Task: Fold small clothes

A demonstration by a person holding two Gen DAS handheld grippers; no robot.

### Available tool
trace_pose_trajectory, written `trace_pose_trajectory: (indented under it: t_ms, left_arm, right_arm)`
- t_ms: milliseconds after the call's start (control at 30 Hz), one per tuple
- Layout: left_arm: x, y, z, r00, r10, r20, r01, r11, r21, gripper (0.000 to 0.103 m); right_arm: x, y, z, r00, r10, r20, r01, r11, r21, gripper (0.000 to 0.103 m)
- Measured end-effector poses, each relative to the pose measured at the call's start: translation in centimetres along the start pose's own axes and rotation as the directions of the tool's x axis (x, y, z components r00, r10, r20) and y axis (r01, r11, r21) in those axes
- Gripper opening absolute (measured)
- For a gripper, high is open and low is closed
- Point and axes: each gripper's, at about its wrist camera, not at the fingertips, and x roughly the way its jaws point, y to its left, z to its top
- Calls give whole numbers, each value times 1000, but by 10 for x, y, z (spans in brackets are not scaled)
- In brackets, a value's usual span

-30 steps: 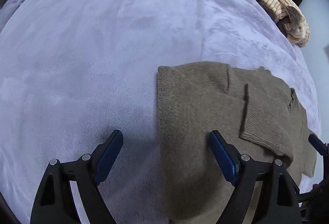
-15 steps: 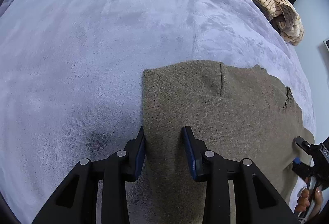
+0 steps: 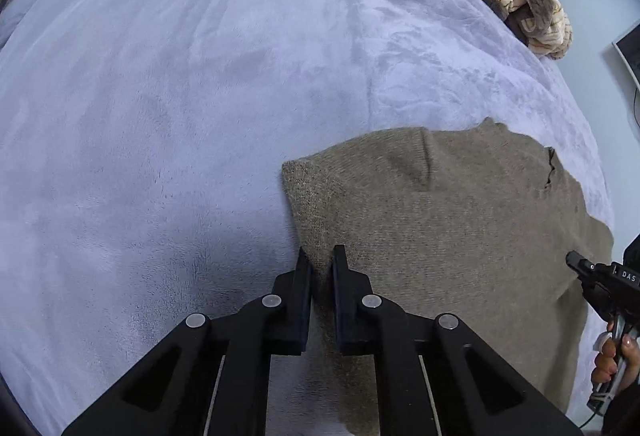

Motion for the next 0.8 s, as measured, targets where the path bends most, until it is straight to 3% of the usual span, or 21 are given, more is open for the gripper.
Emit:
trace_pose_trajectory:
  t_ms: [100,167,267,300,333,433,600,667,733,800]
  left_arm:
    - [2,8,-4,1000,5,10,-5,1000,-26,15]
    - [-10,8,-7,999,36,31,-34,998,-49,18]
    - [-28,10,-14,998,49,33,-47,997,-58,18]
    - [-35,9,-18,999,31,33,-29,998,-62,18]
    - [-42,8,-23,999,7,35,-5,998,-66,18]
    - [-55,-1,-35,998,-39,39,42,997,-68,18]
    - [-61,-36,-45,993,-101,56,99,995,24,18]
    - [-50,-50,-49,998,-54,32,51,995,86,18]
    - [-34,-52,-56,1000,10,-7,-9,993,121,18]
    - [-22,-44,-66,999,38,-32,-34,992,123,18]
  right_arm:
    - [7,-17,-5,984,-178,-13,178,984,-24,7]
    - [4,-29,-6,990,-139,-9,139,990,34,11]
    - [-8,-24,-11,989,-149,-22,149,989,21,41]
    - [-11,-20,-15,990,-138,-37,138,990,8,57]
    - [-11,-15,-20,992,-120,-47,120,993,0,65]
    - [-4,3,-43,992,-16,-126,15,1000,-8,65]
    - [24,22,-69,982,29,-186,-28,1000,9,65]
    - [26,31,-71,983,29,-179,-33,999,-20,62]
    - [24,41,-73,987,-4,-163,-11,996,-91,44]
    - [27,52,-68,989,-51,-142,30,989,-145,41]
